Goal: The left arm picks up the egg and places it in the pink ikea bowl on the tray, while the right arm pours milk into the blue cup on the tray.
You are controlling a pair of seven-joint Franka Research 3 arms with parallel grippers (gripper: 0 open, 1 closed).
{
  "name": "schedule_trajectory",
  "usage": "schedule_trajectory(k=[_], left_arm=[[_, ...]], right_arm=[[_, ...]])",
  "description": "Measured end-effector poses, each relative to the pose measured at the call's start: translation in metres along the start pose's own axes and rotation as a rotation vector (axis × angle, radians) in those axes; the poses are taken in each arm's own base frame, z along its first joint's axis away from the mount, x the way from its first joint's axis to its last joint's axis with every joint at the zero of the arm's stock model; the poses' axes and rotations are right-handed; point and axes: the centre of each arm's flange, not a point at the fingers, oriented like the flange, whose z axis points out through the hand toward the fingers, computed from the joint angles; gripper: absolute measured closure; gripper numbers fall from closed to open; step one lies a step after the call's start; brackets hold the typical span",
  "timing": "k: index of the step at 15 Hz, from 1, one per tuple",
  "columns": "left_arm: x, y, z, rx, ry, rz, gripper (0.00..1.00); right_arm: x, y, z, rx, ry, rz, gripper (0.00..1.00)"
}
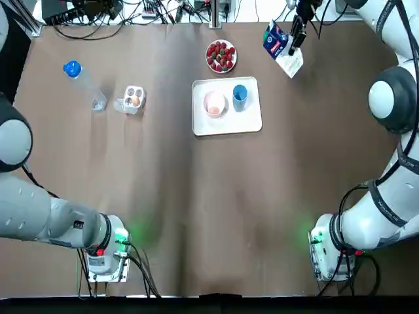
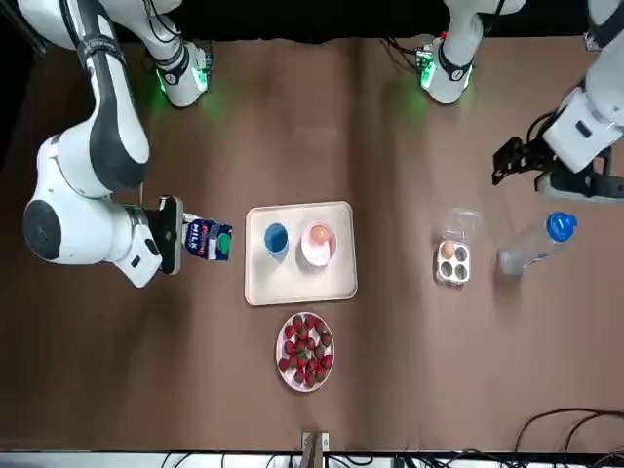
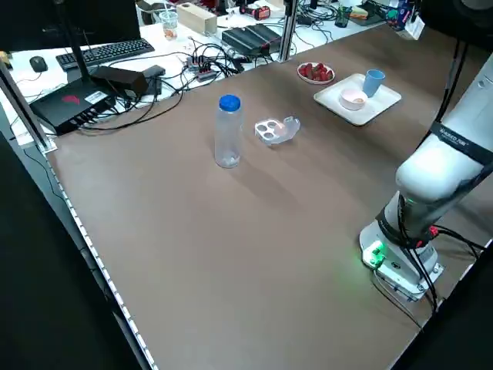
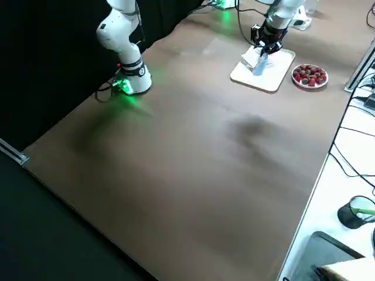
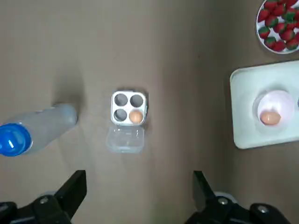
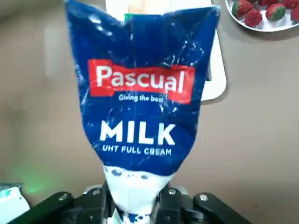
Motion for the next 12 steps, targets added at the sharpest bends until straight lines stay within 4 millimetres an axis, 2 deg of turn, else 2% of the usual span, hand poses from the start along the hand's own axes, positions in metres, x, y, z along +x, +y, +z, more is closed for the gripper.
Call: schedule_trajectory(k=[2,7,12], left_arm=[[-0.004,-0.011,-0.003,-0.010,-0.014,0.009,0.00],[-0.005,-0.007,0.002,-0.010,-0.034,0.030,0.00],[-0.008,-0.006,0.004,-0.010,-0.054,0.035,0.00]], right_arm=[[0.006,-0.001,0.003,-0.008,-0.001,-0.009,0.60],[0.029,-0.009,0.018,0.007,-0.019,-0.043,0.61],[0.063,-0.024,0.035,0.010,-0.084,-0.079,0.63]])
